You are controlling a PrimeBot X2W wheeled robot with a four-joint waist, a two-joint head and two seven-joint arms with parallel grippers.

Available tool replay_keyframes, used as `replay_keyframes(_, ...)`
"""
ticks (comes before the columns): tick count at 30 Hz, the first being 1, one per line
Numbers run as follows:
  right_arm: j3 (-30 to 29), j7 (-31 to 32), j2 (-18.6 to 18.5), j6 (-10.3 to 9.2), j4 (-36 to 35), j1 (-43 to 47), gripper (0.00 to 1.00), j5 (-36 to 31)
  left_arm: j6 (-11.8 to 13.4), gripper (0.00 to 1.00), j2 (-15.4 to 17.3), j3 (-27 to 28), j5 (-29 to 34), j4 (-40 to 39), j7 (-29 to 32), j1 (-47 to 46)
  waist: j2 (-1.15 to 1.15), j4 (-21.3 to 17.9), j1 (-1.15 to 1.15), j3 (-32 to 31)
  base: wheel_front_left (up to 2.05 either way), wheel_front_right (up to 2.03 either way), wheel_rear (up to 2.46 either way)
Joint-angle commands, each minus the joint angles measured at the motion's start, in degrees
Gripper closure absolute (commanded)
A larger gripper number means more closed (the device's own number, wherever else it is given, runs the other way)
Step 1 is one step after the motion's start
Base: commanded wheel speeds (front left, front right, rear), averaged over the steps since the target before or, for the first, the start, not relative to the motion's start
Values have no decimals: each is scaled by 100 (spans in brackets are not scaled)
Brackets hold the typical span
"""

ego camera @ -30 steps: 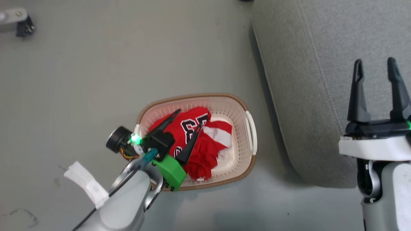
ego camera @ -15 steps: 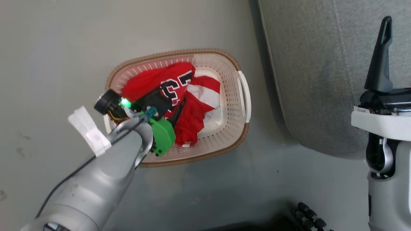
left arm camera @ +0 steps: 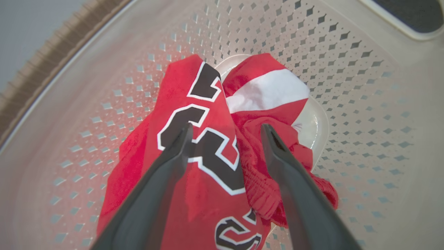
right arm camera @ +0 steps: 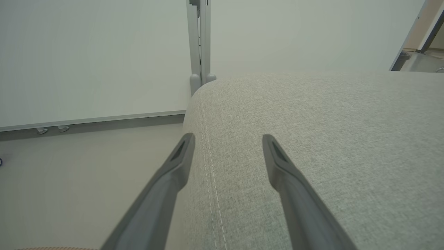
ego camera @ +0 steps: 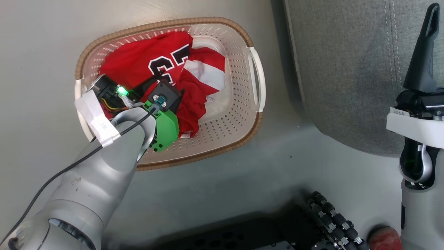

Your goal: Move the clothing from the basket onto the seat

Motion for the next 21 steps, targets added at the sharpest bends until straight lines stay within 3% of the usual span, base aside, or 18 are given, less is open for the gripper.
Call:
replay_keyframes(1, 23, -19, -7, 0, 4, -60, 0, 55, 83, 0, 34, -43, 61, 83, -3, -107, 0, -101, -1, 115, 0, 0, 0)
replay_keyframes(14, 67, -18, -8, 0, 62, -98, 0, 276, 965, 0, 78, -120, 182, 662, 64, -366, 0, -278, -1, 323, 0, 0, 0)
replay_keyframes(16, 66, -18, -8, 0, 66, -116, 0, 296, 1001, 0, 85, -148, 187, 693, 114, -374, 0, -285, -1, 342, 0, 0, 0)
replay_keyframes(17, 69, -18, -8, 0, 72, -122, 0, 305, 1001, 23, 90, -153, 173, 706, 130, -380, 0, -285, -1, 348, 0, 0, 0)
replay_keyframes(19, 76, -18, -8, 0, 86, -132, 0, 307, 1007, 100, 102, -171, 158, 721, 121, -387, 0, -285, -1, 351, 0, 0, 0)
replay_keyframes(21, 75, -18, -8, 0, 109, -138, 0, 323, 1031, 100, 105, -176, 141, 722, 89, -394, 0, -278, -1, 338, 0, 0, 0)
